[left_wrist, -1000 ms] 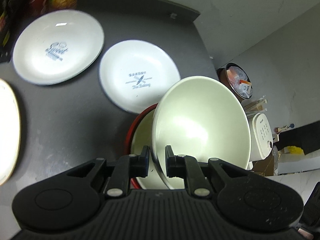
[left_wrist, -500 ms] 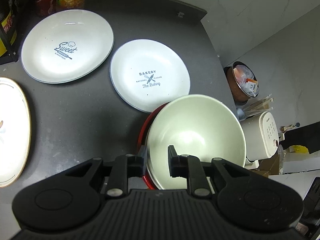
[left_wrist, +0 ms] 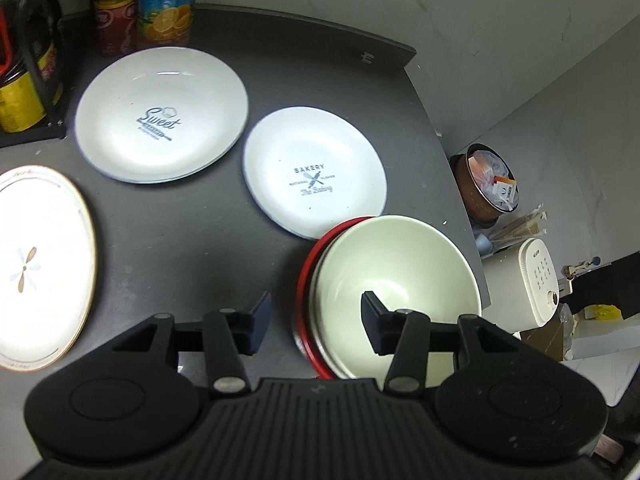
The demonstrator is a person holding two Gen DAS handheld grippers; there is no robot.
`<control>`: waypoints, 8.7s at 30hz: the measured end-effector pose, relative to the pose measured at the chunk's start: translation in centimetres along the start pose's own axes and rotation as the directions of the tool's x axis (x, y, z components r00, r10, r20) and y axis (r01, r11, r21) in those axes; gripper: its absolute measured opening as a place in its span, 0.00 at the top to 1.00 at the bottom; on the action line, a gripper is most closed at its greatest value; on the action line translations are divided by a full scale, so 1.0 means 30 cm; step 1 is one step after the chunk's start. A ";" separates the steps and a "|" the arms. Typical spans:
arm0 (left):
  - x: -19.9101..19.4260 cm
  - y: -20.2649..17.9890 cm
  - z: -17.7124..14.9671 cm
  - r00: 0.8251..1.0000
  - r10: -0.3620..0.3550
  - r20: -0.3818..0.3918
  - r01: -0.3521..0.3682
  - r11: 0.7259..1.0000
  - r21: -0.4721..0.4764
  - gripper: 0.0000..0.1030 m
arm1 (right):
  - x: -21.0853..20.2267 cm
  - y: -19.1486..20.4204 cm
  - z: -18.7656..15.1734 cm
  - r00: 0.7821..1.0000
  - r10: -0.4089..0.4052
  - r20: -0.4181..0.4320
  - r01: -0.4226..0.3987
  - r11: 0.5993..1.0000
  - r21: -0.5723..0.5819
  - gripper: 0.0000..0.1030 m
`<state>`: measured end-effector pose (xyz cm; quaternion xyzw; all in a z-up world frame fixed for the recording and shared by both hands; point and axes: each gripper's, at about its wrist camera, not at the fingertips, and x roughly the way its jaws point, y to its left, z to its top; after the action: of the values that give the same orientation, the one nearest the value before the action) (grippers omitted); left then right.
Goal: Organize plates and bowls
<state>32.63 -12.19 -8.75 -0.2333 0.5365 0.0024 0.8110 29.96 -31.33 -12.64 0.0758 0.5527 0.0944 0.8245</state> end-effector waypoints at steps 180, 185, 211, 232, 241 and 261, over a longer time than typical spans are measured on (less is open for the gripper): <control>0.023 0.825 0.259 0.976 0.095 0.198 0.029 0.838 -0.545 0.94 | 0.508 0.630 0.379 0.924 0.287 -0.251 -0.343 0.913 -0.219 0.90; -0.037 0.841 0.202 0.973 0.081 0.215 0.046 0.849 -0.527 0.94 | 0.437 0.637 0.323 0.929 0.291 -0.228 -0.341 0.913 -0.223 0.90; -0.235 0.978 -0.155 0.970 0.087 0.228 0.054 0.834 -0.549 0.94 | 0.241 0.732 0.001 0.928 0.292 -0.230 -0.346 0.903 -0.253 0.89; -0.196 1.074 -0.273 0.980 0.092 0.174 0.031 0.800 -0.599 0.94 | 0.259 0.775 -0.118 0.930 0.256 -0.263 -0.332 0.894 -0.301 0.89; -0.158 1.102 -0.251 0.983 0.102 0.153 0.010 0.802 -0.598 0.93 | 0.294 0.813 -0.125 0.944 0.223 -0.244 -0.297 0.895 -0.331 0.91; -0.228 1.102 -0.141 0.973 0.217 0.073 -0.145 0.831 -0.537 0.70 | 0.399 0.853 -0.118 0.931 0.228 -0.284 -0.308 0.908 -0.282 0.90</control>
<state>17.65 17.34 -16.55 -0.3945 0.4803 0.2418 0.7451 29.28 -3.54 -18.85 0.0038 0.6114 0.3051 0.7302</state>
